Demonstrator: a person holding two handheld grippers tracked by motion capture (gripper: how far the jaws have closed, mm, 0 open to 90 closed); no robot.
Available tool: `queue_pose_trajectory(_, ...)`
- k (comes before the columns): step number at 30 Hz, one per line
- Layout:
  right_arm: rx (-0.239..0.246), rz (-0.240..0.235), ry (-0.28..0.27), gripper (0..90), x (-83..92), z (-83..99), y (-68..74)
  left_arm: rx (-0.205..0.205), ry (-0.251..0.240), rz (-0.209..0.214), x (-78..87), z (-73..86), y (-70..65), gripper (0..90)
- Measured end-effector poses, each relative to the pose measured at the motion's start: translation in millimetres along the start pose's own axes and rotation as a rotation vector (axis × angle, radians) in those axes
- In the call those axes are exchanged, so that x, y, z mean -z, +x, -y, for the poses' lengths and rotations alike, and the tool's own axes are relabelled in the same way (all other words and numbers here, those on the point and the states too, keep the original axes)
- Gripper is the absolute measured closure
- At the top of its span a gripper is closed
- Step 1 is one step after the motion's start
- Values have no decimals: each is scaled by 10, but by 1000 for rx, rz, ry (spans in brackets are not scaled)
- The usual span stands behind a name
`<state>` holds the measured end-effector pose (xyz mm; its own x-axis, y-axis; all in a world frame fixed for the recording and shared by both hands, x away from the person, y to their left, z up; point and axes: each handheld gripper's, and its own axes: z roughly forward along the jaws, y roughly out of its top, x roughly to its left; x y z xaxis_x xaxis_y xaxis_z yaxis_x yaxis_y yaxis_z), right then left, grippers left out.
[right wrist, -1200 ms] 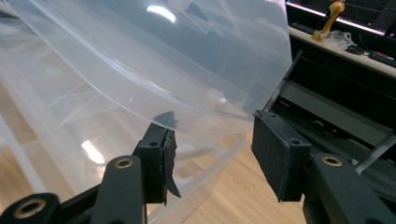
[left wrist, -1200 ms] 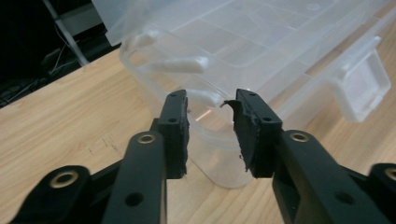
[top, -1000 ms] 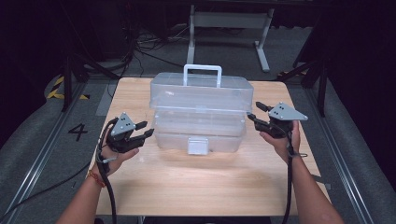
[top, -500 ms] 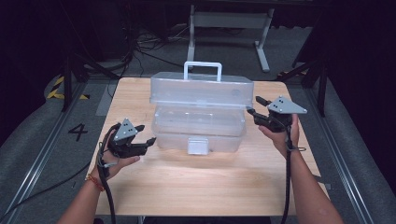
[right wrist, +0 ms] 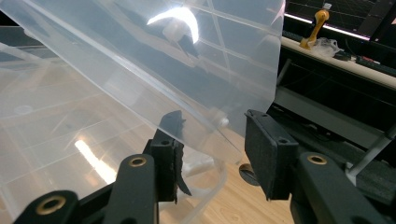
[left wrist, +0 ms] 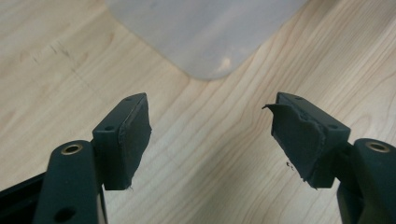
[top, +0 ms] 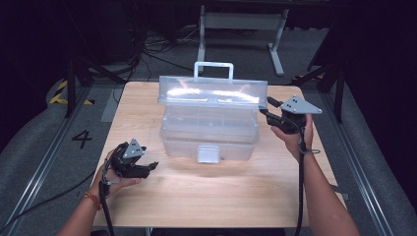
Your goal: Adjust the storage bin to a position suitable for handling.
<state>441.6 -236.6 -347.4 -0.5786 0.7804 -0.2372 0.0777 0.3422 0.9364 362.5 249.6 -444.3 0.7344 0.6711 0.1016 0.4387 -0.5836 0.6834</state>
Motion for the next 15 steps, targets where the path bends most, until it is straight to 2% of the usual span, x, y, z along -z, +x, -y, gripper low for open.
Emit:
queue_pose_trajectory(3,1,-5,-3,637,-12,-14,-1,10,34,7,-55,102,11,279)
queue_pose_trajectory(8,-10,-5,-14,659,-34,-47,-24,61,24,29,-79,237,16,252)
queue_pose_trajectory(13,-24,-3,-24,669,-68,-83,-71,73,40,43,-93,352,-4,237)
queue_pose_trajectory(15,-22,5,-27,682,-80,-103,-82,93,20,43,-78,411,6,234)
